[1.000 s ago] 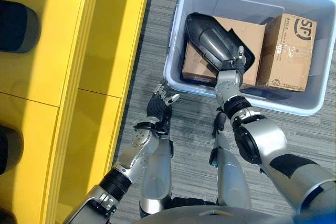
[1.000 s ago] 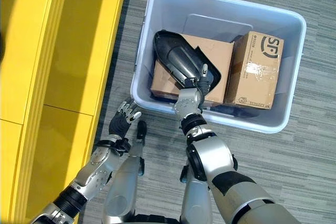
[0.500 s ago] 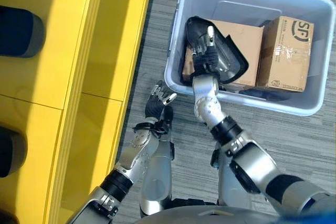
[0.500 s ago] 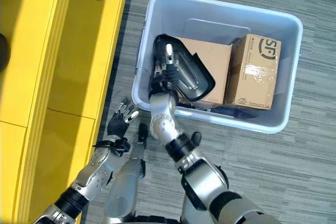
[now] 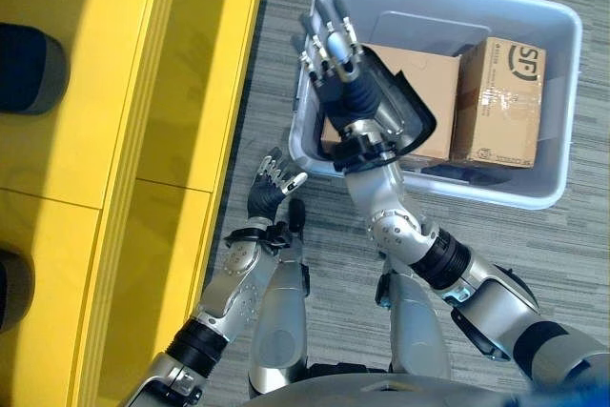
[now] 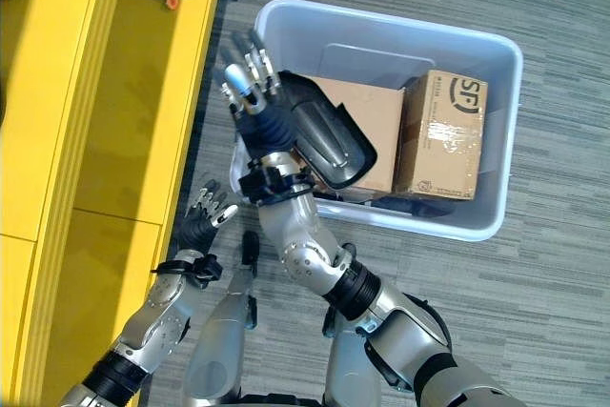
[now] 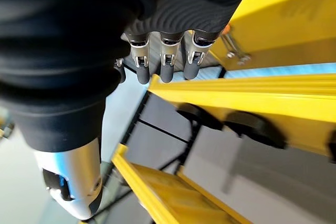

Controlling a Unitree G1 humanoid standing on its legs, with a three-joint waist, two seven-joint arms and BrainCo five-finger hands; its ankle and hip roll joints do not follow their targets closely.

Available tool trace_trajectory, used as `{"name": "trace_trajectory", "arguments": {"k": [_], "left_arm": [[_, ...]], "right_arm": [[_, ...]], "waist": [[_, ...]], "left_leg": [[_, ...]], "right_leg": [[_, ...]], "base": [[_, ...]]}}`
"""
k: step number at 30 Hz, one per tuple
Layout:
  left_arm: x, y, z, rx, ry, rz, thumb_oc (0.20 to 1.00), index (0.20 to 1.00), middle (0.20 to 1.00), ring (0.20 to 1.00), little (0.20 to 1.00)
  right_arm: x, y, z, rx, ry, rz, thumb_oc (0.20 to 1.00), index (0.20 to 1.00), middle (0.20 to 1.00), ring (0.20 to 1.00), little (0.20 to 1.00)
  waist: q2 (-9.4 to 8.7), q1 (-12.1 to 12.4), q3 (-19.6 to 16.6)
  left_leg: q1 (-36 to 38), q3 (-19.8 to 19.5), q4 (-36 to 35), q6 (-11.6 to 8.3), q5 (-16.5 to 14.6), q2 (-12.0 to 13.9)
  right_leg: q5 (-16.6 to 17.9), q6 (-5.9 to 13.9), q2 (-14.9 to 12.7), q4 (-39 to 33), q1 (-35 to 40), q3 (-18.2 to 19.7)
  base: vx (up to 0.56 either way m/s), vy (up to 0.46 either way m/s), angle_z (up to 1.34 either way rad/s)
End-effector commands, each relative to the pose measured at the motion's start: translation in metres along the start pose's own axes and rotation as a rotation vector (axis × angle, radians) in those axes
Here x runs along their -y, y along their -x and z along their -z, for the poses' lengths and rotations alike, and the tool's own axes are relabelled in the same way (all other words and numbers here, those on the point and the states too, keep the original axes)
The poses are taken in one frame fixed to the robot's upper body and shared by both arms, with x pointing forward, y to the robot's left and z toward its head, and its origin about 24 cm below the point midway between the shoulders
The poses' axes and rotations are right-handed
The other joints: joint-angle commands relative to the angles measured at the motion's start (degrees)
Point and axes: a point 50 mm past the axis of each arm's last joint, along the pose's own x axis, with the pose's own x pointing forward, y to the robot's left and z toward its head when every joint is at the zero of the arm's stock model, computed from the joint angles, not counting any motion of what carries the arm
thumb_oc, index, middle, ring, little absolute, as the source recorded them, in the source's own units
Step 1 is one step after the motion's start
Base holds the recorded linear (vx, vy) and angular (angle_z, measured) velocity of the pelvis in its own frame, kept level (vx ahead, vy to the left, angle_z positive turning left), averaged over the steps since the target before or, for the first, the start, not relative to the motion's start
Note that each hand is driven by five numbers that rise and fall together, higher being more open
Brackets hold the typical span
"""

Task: Move parts from the plastic box to the shelf.

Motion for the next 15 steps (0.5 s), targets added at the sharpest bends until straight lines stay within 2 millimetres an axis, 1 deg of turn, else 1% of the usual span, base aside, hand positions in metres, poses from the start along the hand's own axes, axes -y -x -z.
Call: {"name": "trace_trajectory", "arguments": {"k": [1, 3, 4, 6, 8, 9, 10, 11, 12, 13, 14, 15], "left_arm": [[-0.001, 0.006, -0.021, 0.108, -0.044, 0.057, 1.000, 1.000, 1.000, 1.000, 1.000], [-0.006, 0.007, -0.024, 0.118, -0.059, 0.049, 1.000, 1.000, 1.000, 1.000, 1.000], [-0.006, 0.008, -0.025, 0.120, -0.067, 0.053, 1.000, 1.000, 1.000, 1.000, 1.000], [-0.011, 0.009, -0.026, 0.123, -0.081, 0.052, 1.000, 1.000, 1.000, 1.000, 1.000], [-0.013, 0.010, -0.027, 0.122, -0.095, 0.059, 1.000, 1.000, 1.000, 1.000, 1.000], [-0.015, 0.011, -0.028, 0.125, -0.100, 0.058, 1.000, 1.000, 1.000, 1.000, 1.000], [-0.017, 0.012, -0.028, 0.122, -0.106, 0.059, 1.000, 1.000, 1.000, 1.000, 1.000], [-0.017, 0.012, -0.028, 0.122, -0.106, 0.059, 1.000, 1.000, 1.000, 1.000, 1.000], [-0.018, 0.013, -0.028, 0.121, -0.108, 0.063, 1.000, 1.000, 1.000, 1.000, 1.000], [-0.020, 0.013, -0.030, 0.126, -0.111, 0.064, 1.000, 1.000, 1.000, 1.000, 1.000], [-0.021, 0.014, -0.030, 0.129, -0.114, 0.066, 1.000, 1.000, 1.000, 1.000, 1.000], [-0.021, 0.014, -0.030, 0.129, -0.114, 0.066, 1.000, 1.000, 1.000, 1.000, 1.000]], "right_arm": [[-0.028, 0.000, -0.013, 0.020, 0.005, -0.207, 1.000, 1.000, 1.000, 1.000, 1.000], [-0.031, 0.005, -0.018, -0.004, 0.034, -0.267, 1.000, 1.000, 1.000, 1.000, 1.000], [-0.027, 0.008, -0.017, -0.029, 0.040, -0.258, 1.000, 1.000, 1.000, 1.000, 1.000], [-0.028, 0.013, -0.020, -0.084, 0.105, -0.327, 1.000, 1.000, 1.000, 1.000, 1.000], [-0.020, 0.019, -0.019, -0.140, 0.108, -0.317, 1.000, 1.000, 1.000, 1.000, 1.000], [-0.018, 0.019, -0.024, -0.166, 0.175, -0.349, 1.000, 1.000, 1.000, 1.000, 1.000], [-0.016, 0.021, -0.031, -0.162, 0.195, -0.356, 1.000, 1.000, 1.000, 1.000, 1.000], [-0.016, 0.021, -0.031, -0.162, 0.195, -0.356, 1.000, 1.000, 1.000, 1.000, 1.000], [-0.008, 0.021, -0.038, -0.170, 0.258, -0.344, 1.000, 1.000, 1.000, 1.000, 1.000], [-0.009, 0.019, -0.050, -0.147, 0.354, -0.383, 1.000, 1.000, 1.000, 1.000, 1.000], [-0.005, 0.020, -0.059, -0.112, 0.408, -0.377, 1.000, 1.000, 1.000, 1.000, 1.000], [-0.005, 0.020, -0.059, -0.112, 0.408, -0.376, 1.000, 1.000, 1.000, 1.000, 1.000]], "waist": [[-2.20, 0.44, -0.39], [-2.53, 0.08, -0.39], [-2.70, -0.09, -0.38], [-3.13, -0.65, -0.49], [-3.40, -1.02, -0.55], [-3.62, -1.27, -0.41], [-3.84, -1.63, -0.66], [-3.82, -1.60, -0.65], [-4.07, -1.98, -0.88], [-4.18, -2.33, -0.85], [-4.24, -2.68, -1.14], [-4.23, -2.63, -1.13]], "left_leg": [[2.88, 0.30, 0.30, -0.26, -4.67, 1.15], [3.10, 0.72, 0.21, -0.47, -4.57, 1.42], [3.24, 0.96, 0.25, -0.50, -4.57, 1.55], [3.65, 1.30, 0.15, -0.63, -4.54, 1.90], [4.04, 1.72, 0.09, -0.73, -4.46, 2.19], [4.60, 1.95, 0.01, -0.82, -4.47, 2.37], [4.65, 2.10, -0.05, -0.89, -4.38, 2.55], [4.67, 2.12, -0.06, -0.89, -4.38, 2.56], [4.99, 2.47, -0.04, -0.99, -4.33, 2.77], [5.48, 2.79, -0.13, -1.11, -4.37, 2.90], [5.51, 2.90, -0.21, -1.15, -4.29, 3.03], [5.54, 2.92, -0.22, -1.16, -4.30, 3.04]], "right_leg": [[-6.60, 3.31, -4.25, 7.38, 1.68, -1.99], [-6.54, 3.36, -4.01, 7.34, 1.51, -1.62], [-6.50, 3.37, -3.89, 7.37, 1.46, -1.45], [-6.50, 3.33, -3.56, 7.50, 1.23, -1.04], [-6.49, 3.32, -3.29, 7.54, 1.25, -0.63], [-6.57, 3.38, -3.14, 7.55, 1.50, -0.46], [-6.44, 3.39, -3.00, 7.38, 1.35, -0.28], [-6.45, 3.39, -2.99, 7.38, 1.36, -0.27], [-6.35, 3.41, -2.72, 7.41, 1.34, 0.08], [-6.43, 3.47, -2.63, 7.42, 1.54, 0.24], [-6.30, 3.49, -2.46, 7.28, 1.41, 0.34], [-6.30, 3.49, -2.45, 7.28, 1.42, 0.36]], "base": [[-0.01, -0.025, -0.03], [0.00, -0.013, -0.02], [0.00, -0.032, -0.06], [0.00, -0.031, -0.13], [0.01, -0.028, -0.20], [0.01, -0.034, -0.24], [0.01, -0.023, -0.19], [0.01, -0.034, -0.19], [0.01, -0.028, -0.10], [0.02, -0.039, -0.07], [0.01, -0.017, -0.05], [0.02, -0.026, -0.09]]}}
